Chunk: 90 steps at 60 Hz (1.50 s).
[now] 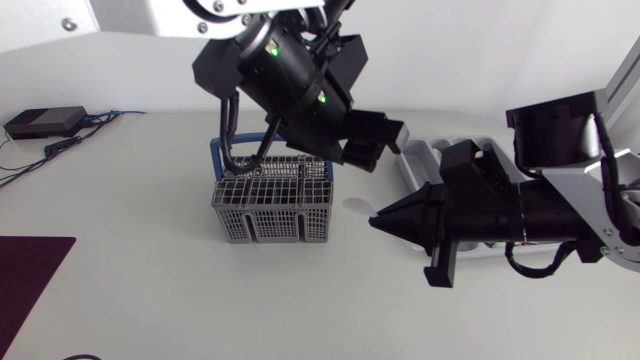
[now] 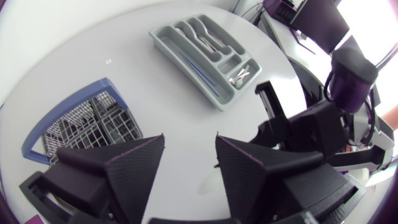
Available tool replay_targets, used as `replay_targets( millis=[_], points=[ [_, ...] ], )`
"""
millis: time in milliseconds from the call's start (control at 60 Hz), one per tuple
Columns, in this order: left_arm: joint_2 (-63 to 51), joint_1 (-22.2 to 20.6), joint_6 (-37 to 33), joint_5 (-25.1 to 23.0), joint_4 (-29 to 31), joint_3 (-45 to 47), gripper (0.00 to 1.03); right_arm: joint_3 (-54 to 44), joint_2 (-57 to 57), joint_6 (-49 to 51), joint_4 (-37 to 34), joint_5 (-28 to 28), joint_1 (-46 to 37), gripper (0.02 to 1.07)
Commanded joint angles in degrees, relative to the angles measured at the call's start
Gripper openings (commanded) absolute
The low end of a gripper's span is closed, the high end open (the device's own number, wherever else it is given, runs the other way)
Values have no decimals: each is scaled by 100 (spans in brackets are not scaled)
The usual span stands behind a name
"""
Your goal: Unload the cutlery basket into the drawer organizer.
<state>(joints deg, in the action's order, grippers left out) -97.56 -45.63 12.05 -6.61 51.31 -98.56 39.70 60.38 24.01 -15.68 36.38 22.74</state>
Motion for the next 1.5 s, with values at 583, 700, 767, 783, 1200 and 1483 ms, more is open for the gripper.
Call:
replay_targets(
  millis=[583, 700, 767, 783, 1200, 1483],
  points=[
    [580, 186, -291, 1127, -183, 558, 92, 653, 404, 3198, -2607, 792, -1958, 8],
    [773, 45, -529, 1654, -376, 1015, 92, 1163, 1213, 4630, -3626, 853, -2863, 8],
    [861, -25, -625, 1909, -464, 1199, 95, 1514, 1696, 5351, -4136, 844, -3320, 8],
    [888, -43, -660, 1944, -490, 1252, 95, 1584, 1793, 5492, -4233, 836, -3417, 8],
    [1257, 159, -951, 2094, -842, 1893, 97, 3210, 3982, 7610, -5445, 18, -4972, 8],
    [1389, 256, -1038, 2094, -1158, 2236, 97, 4010, 5115, 8049, -5314, -685, -5377, 8]
  ],
)
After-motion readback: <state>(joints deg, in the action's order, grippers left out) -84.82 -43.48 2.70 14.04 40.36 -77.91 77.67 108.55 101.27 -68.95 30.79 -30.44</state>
